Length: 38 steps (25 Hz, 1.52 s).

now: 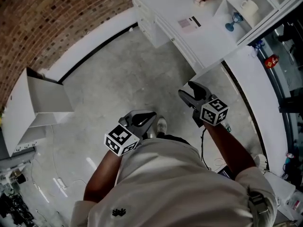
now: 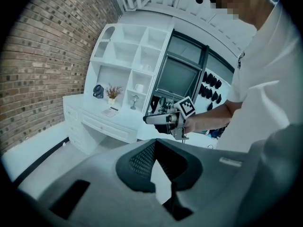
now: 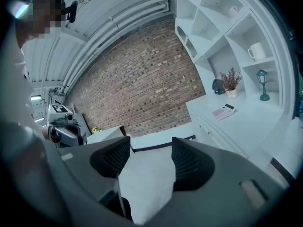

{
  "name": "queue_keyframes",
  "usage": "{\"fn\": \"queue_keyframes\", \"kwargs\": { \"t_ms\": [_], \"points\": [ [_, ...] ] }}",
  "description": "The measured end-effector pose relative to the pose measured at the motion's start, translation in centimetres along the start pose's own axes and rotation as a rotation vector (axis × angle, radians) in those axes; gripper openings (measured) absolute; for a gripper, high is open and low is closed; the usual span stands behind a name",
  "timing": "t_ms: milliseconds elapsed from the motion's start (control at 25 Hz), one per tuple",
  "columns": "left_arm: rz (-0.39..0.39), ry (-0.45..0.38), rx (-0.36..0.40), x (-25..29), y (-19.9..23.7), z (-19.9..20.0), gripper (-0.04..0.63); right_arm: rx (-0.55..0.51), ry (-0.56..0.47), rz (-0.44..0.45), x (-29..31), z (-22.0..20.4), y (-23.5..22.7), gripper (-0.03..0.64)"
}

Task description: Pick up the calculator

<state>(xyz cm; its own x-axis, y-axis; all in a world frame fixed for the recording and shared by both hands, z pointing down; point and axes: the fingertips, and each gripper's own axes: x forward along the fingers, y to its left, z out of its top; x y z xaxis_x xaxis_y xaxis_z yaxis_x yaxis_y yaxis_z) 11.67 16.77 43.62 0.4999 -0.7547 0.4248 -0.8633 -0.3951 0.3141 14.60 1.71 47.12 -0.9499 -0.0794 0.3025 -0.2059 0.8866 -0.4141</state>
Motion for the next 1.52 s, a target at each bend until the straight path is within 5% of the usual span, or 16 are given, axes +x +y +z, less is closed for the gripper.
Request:
{"fn": "queue_keyframes", "kwargs": {
  "t_ms": [320, 1000, 1200, 1520],
  "points": [
    [-0.086, 0.022, 0.047, 2.4, 8.3, 3.3, 0.005, 0.014, -0.031, -0.079, 4.6, 2.9, -5.1, 0.279],
    [-0.416, 0.154, 0.222, 2.2, 29.8, 11.1, 0.005, 0.130, -0.147, -0.412, 16.4, 9.7, -14.0, 0.259],
    [-0.482, 0.169, 0.203, 4.1, 31.8, 11.6, 0.005, 0.167, -0.154, -0.471, 16.9, 9.5, -18.0, 0.259],
    [-0.496, 0.195, 0.205, 10.8, 33.4, 15.5, 0.005, 0.204, -0.136, -0.496, 16.0, 10.7, -31.2, 0.258]
  ]
}}
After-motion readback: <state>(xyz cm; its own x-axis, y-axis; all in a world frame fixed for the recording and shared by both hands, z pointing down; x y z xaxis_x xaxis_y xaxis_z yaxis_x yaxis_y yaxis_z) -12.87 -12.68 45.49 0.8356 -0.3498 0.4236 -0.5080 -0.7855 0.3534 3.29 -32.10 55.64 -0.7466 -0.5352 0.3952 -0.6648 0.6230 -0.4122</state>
